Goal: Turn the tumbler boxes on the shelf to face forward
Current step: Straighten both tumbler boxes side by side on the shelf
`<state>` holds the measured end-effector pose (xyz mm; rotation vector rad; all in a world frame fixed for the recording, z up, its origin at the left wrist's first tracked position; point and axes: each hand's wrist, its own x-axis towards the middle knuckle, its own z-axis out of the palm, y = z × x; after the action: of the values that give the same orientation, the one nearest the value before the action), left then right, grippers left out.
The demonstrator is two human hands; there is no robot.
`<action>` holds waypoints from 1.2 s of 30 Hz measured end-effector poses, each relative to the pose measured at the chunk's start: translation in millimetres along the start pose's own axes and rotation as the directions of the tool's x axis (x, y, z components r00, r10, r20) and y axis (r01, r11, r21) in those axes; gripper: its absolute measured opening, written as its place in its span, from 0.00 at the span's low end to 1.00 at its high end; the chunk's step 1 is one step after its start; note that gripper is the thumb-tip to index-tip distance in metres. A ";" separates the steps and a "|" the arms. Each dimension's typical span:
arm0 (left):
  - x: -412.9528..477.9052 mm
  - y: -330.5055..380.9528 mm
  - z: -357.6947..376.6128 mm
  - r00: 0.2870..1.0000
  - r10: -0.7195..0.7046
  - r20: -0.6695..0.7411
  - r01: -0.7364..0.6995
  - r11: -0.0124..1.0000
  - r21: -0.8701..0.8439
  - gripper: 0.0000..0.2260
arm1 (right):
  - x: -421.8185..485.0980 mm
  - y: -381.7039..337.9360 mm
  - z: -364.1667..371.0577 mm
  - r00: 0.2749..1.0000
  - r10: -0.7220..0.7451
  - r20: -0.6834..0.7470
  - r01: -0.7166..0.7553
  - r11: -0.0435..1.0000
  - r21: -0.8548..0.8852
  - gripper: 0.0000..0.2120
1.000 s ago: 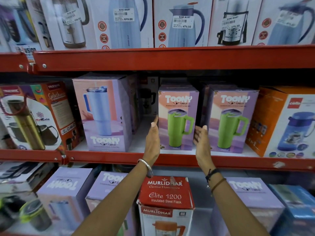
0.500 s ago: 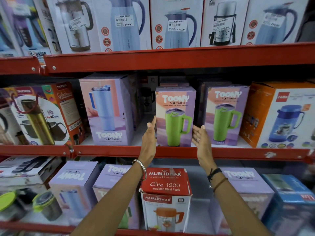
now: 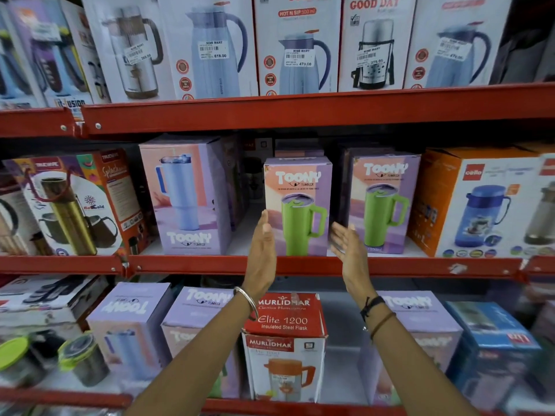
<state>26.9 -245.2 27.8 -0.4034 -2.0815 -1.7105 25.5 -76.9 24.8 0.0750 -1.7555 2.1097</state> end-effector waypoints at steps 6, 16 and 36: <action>-24.2 26.4 52.0 0.941 0.334 -0.050 -0.327 0.939 0.108 0.25 | 3.9 -10.8 -39.2 0.965 -0.166 -0.205 0.179 0.983 0.045 0.25; 13.3 40.1 162.9 0.987 -0.053 0.149 0.076 0.985 -0.158 0.23 | 67.3 -14.8 -118.5 0.961 -0.039 -0.272 0.060 0.996 0.070 0.27; 31.0 37.0 173.6 0.972 -0.231 0.038 0.234 0.959 -0.161 0.27 | 71.0 -22.7 -156.7 0.996 0.073 -0.056 -0.069 0.995 0.069 0.30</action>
<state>-5.6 -69.0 47.0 -0.2289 -2.0766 -2.0302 -0.1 94.5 33.1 -0.0307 -1.6771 2.1986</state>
